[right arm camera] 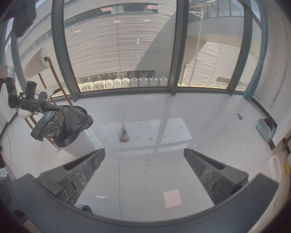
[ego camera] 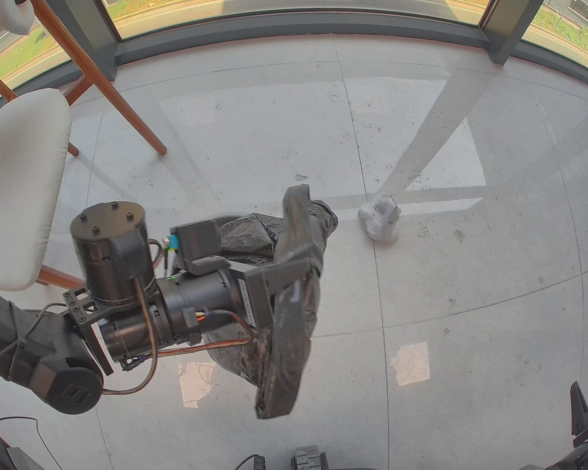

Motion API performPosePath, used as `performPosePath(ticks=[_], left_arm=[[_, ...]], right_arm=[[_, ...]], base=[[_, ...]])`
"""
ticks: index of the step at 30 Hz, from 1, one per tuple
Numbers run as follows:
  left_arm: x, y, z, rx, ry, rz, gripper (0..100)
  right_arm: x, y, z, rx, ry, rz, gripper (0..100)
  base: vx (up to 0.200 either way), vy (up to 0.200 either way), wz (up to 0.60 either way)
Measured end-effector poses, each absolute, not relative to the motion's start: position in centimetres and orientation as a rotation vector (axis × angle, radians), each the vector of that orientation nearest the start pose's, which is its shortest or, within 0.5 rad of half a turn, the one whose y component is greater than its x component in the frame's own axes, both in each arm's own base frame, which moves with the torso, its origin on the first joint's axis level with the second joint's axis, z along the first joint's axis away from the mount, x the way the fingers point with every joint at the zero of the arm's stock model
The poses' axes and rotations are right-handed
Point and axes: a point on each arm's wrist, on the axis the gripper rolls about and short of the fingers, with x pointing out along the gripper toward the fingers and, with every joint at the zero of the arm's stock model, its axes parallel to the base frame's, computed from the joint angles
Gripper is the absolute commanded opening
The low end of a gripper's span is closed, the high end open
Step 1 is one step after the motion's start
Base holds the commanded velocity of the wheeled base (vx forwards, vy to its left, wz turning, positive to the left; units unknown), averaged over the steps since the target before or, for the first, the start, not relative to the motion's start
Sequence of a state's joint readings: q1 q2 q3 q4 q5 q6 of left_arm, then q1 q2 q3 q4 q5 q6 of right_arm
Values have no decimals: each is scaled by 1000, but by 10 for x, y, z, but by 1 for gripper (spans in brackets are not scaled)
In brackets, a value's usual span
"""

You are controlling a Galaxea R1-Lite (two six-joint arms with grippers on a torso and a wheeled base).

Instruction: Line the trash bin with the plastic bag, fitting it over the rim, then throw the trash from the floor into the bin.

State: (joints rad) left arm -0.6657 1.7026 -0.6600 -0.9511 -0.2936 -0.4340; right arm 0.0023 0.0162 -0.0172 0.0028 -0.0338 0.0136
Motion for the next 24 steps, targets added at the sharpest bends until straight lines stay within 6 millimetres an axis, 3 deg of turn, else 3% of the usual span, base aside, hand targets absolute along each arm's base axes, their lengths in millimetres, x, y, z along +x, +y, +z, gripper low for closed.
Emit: performPosePath(ticks=[24], left_arm=[[230,-176,182,-373,252,-867,0]], right_arm=[[-23,-1,80,14,3,-31,100]], base=[[0,200,0]])
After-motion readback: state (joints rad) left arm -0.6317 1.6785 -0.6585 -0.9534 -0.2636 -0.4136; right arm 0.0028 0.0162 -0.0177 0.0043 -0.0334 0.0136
